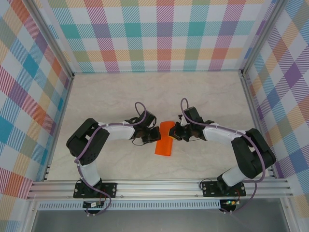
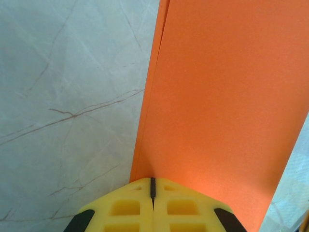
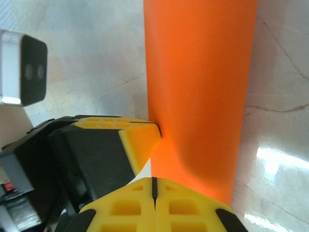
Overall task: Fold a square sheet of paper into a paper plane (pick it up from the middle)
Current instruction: Fold the square sheet of paper in half at the center of the table.
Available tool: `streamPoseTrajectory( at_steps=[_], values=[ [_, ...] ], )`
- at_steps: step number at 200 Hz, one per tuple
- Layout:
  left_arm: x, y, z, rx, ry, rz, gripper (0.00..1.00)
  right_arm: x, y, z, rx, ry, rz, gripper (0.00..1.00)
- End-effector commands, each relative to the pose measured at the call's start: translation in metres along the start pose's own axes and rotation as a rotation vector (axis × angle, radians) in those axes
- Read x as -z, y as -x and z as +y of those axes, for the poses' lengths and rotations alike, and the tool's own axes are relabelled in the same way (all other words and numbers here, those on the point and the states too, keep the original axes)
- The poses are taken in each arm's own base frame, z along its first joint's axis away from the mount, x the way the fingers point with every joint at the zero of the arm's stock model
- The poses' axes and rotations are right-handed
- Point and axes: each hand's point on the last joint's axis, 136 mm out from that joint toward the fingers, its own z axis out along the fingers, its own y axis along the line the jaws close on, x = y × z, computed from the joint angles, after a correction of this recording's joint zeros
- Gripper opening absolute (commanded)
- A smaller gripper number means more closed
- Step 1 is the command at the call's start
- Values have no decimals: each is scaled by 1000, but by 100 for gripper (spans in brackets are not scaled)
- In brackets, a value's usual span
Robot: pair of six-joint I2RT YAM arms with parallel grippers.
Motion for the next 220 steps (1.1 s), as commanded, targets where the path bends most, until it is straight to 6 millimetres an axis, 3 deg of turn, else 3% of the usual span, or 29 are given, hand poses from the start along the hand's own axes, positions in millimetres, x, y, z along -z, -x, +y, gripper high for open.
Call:
streamPoseTrajectory(
  at_steps=[1, 173, 194, 220],
  values=[
    [-19, -25, 46, 29, 163, 65, 0, -4, -3, -7, 4, -1, 6, 0],
    [-23, -29, 54, 31, 185, 79, 0, -25, -31, -88, -71, -166, 68, 0],
    [-22, -30, 55, 31, 189, 80, 0, -21, -32, -84, -62, -160, 67, 0],
    [-22, -30, 55, 30, 190, 79, 0, -8, -25, -53, -13, -62, 36, 0]
  ],
)
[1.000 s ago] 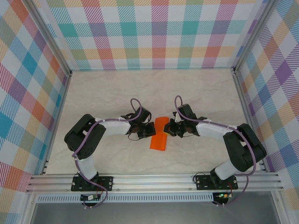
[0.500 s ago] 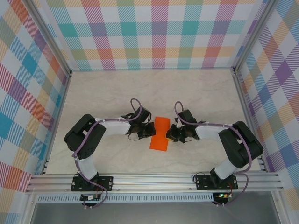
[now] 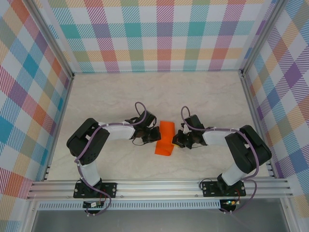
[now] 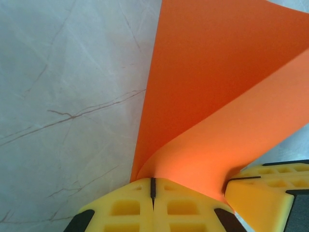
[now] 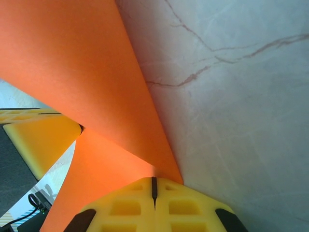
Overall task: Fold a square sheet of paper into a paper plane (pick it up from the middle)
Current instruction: Fold the square sheet of paper in half at the center of the table.
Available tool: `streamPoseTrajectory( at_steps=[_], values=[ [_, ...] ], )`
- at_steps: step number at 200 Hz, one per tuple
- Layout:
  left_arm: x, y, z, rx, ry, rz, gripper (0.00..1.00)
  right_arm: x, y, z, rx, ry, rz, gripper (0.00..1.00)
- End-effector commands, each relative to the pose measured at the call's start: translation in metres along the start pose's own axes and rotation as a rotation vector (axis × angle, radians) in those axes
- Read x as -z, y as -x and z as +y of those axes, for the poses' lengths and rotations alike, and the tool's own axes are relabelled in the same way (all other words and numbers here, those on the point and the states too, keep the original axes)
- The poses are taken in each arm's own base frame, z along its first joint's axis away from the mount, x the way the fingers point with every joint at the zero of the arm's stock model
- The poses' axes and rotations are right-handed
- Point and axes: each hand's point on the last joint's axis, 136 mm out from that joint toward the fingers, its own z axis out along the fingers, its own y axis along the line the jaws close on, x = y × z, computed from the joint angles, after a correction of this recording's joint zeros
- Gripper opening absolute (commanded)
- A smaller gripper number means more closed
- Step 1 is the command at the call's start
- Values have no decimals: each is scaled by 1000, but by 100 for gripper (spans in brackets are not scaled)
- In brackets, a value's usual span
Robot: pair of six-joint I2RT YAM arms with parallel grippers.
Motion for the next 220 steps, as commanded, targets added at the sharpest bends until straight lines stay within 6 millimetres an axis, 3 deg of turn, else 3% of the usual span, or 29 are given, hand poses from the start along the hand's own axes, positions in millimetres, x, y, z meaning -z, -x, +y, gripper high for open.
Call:
streamPoseTrajectory(
  at_steps=[1, 23, 48, 94, 122, 184, 220],
  values=[
    [-21, -30, 55, 31, 190, 77, 0, 9, -6, -1, 21, -2, -4, 0],
    [-21, -29, 54, 29, 187, 77, 0, 15, -7, 23, 47, 94, -2, 0],
    [-21, -29, 53, 30, 184, 77, 0, 11, -10, 29, 42, 143, 23, 0],
    [-20, -29, 53, 28, 186, 75, 0, -3, -22, -10, -16, 43, 41, 0],
    [-20, -29, 53, 26, 189, 77, 0, -6, -27, -21, -24, 18, 52, 0],
    [-19, -29, 53, 21, 192, 76, 0, 16, -20, 25, 59, 131, 18, 0],
    [-19, -29, 54, 21, 194, 78, 0, 10, -29, 20, 50, 125, 36, 0]
  ],
)
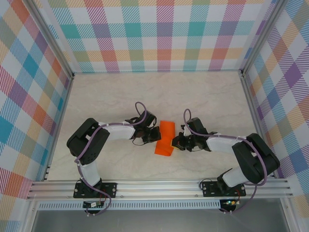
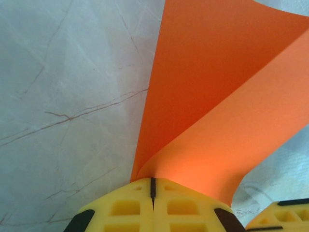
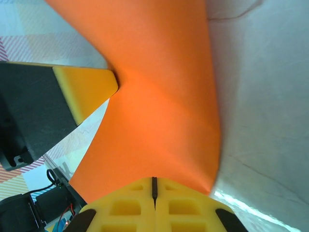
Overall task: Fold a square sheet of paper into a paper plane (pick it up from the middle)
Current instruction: Fold the square sheet of paper in half at the center of the table.
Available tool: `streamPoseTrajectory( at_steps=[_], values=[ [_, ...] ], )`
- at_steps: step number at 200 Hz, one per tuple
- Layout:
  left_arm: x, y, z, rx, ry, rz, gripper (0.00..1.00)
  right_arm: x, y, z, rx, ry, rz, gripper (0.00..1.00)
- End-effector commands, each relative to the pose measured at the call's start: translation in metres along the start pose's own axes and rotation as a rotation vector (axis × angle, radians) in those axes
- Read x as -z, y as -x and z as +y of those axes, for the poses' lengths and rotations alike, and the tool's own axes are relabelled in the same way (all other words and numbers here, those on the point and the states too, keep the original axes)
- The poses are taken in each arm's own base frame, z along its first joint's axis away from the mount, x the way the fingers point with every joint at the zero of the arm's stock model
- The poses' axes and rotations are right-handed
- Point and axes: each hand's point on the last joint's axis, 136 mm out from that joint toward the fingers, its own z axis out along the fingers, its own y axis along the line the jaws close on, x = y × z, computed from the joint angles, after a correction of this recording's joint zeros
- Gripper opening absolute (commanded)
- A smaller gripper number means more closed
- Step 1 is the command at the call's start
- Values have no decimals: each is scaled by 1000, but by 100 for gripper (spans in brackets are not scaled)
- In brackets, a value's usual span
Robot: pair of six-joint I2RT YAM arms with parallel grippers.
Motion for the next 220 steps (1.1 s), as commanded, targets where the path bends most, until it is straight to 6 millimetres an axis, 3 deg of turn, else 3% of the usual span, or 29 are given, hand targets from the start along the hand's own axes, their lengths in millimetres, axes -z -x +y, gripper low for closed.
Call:
streamPoseTrajectory(
  at_steps=[1, 65, 127, 152, 220],
  values=[
    [-19, -29, 54, 24, 194, 78, 0, -3, -7, 2, 0, 16, 25, 0],
    [-20, -29, 54, 23, 195, 80, 0, -16, -19, -37, -54, -88, 48, 0],
    [-19, -29, 53, 23, 195, 79, 0, -1, -15, 1, 5, 18, 23, 0],
    [-20, -28, 52, 21, 192, 80, 0, -2, -22, 4, 10, 25, 34, 0],
    [-20, -29, 54, 23, 195, 81, 0, -15, -36, -39, -60, -79, 55, 0]
  ],
)
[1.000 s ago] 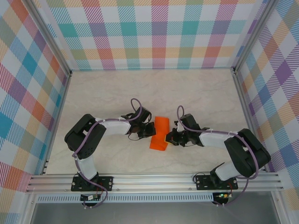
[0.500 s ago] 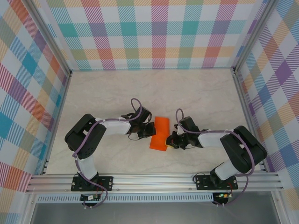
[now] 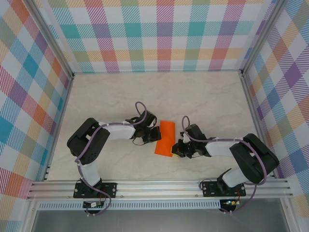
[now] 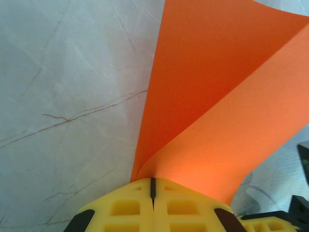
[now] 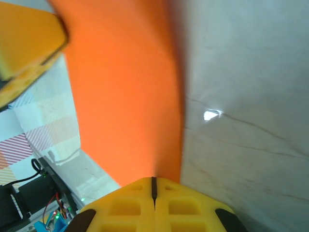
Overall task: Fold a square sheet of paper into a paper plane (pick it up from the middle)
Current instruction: Fold the square sheet of paper in half at the center of the table.
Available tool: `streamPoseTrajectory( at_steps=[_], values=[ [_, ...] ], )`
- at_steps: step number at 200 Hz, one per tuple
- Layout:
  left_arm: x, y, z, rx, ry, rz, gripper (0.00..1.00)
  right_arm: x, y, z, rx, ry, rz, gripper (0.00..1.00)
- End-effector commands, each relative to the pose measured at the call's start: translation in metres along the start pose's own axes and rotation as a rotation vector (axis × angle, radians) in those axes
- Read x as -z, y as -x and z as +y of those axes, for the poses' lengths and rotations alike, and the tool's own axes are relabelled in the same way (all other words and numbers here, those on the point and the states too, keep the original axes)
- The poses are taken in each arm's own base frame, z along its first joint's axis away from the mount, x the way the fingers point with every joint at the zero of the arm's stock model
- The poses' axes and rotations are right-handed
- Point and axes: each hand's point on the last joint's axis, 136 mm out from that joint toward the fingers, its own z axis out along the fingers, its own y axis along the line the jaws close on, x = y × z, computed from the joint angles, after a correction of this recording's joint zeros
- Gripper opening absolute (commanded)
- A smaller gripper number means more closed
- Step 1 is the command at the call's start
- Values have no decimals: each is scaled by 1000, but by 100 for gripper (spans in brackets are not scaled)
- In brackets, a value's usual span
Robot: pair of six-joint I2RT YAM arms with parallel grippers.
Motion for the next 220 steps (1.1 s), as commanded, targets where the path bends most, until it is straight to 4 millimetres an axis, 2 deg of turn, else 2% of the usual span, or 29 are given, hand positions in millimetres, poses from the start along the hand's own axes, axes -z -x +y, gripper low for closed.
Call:
streamPoseTrajectory(
  at_steps=[1, 23, 49, 74, 110, 142, 166, 192, 220],
  values=[
    [-19, -30, 54, 26, 194, 79, 0, -5, -4, -17, -31, -48, 0, 0],
    [-19, -30, 55, 26, 196, 80, 0, -4, -4, -12, -24, -39, 2, 0],
    [-18, -30, 54, 25, 196, 79, 0, 5, -2, 10, 17, 18, -8, 0],
    [-18, -30, 54, 26, 196, 81, 0, 8, -7, 20, 39, 38, -8, 0],
    [-18, -30, 54, 25, 198, 79, 0, 0, -16, 10, 32, 10, 25, 0],
    [-19, -30, 55, 26, 199, 82, 0, -5, -18, -15, -6, -79, 20, 0],
    [-20, -30, 55, 24, 200, 86, 0, -3, -19, -16, -10, -92, 19, 0],
    [-21, -32, 57, 28, 204, 89, 0, 9, -12, 8, 34, -43, -16, 0],
    [-22, -32, 59, 29, 209, 89, 0, 29, 12, 35, 78, 5, -108, 0]
  ],
)
